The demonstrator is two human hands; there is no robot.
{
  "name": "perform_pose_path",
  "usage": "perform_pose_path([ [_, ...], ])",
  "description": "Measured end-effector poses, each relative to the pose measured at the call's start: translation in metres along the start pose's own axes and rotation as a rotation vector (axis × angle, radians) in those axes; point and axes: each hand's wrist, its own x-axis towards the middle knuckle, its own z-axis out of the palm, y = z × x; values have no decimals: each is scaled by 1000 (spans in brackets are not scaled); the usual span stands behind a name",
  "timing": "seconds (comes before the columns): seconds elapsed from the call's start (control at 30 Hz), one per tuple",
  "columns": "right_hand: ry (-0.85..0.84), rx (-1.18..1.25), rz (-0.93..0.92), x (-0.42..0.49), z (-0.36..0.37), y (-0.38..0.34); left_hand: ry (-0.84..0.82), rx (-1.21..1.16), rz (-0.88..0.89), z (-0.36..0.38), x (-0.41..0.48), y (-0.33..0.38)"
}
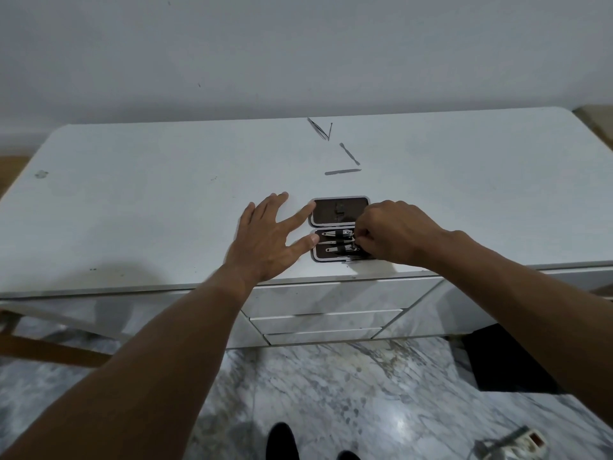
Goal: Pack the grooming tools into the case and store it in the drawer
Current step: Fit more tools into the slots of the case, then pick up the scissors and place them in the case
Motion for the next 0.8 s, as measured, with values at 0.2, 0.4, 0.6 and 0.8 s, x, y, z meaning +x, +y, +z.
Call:
perform_pose_path([
  [0.2, 2, 78, 61, 9, -16, -1, -7, -12, -3, -1, 0, 1],
  [0.4, 20, 103, 139, 52, -28, 2, -12, -8, 15, -1, 1, 0],
  [0.6, 51, 142, 288, 104, -28, 10, 18, -22, 14, -4, 1, 1],
  [0.8, 91, 199, 450, 173, -34, 10, 26, -51, -3, -5, 2, 2],
])
